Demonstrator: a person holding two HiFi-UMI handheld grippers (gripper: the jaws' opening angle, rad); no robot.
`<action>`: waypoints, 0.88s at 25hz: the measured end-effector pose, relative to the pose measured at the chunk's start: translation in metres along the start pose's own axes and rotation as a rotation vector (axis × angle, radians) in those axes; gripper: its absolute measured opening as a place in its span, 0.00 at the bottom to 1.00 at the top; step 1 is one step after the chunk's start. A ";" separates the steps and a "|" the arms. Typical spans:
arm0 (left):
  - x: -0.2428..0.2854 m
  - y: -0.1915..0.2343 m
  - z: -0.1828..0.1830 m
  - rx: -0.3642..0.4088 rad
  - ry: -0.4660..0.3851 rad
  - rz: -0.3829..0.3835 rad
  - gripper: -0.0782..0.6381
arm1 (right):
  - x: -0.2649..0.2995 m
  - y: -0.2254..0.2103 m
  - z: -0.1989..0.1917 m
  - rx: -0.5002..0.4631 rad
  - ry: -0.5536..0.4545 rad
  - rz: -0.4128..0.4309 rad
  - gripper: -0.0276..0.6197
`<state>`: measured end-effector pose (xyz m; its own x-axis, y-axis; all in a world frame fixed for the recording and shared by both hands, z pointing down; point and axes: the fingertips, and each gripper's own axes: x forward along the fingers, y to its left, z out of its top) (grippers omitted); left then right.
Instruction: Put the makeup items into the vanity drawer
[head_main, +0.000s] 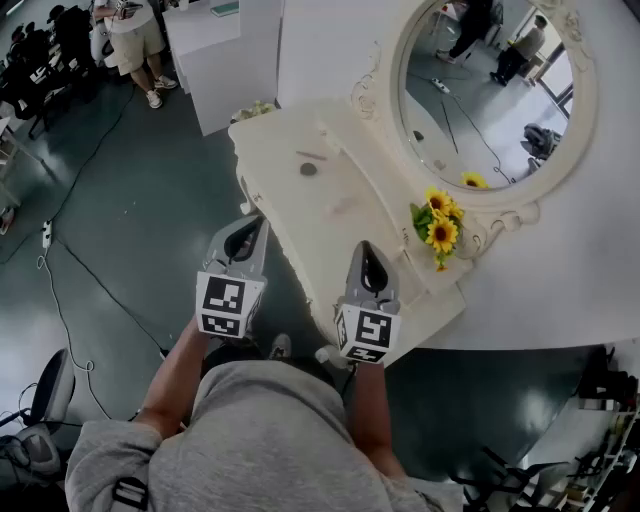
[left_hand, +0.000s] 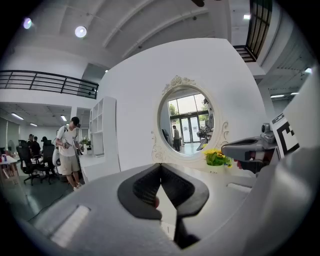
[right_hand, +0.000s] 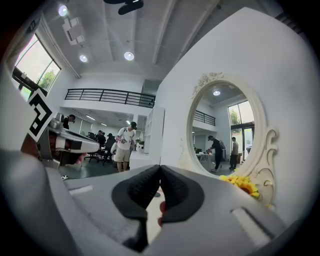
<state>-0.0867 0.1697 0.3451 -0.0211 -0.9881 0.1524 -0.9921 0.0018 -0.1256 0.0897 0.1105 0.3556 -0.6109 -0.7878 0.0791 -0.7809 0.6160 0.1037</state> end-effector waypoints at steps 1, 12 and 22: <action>0.001 -0.001 0.000 0.001 0.000 -0.002 0.12 | 0.001 -0.001 0.000 0.003 0.001 -0.001 0.05; 0.017 -0.004 0.003 0.007 -0.001 -0.026 0.12 | 0.011 -0.010 -0.001 0.000 0.012 -0.020 0.05; 0.077 0.007 0.002 0.019 0.007 -0.124 0.12 | 0.050 -0.025 -0.011 0.030 0.042 -0.102 0.05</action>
<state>-0.0948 0.0934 0.3538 0.1009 -0.9794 0.1750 -0.9846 -0.1235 -0.1235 0.0800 0.0561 0.3684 -0.5224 -0.8454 0.1110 -0.8428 0.5317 0.0833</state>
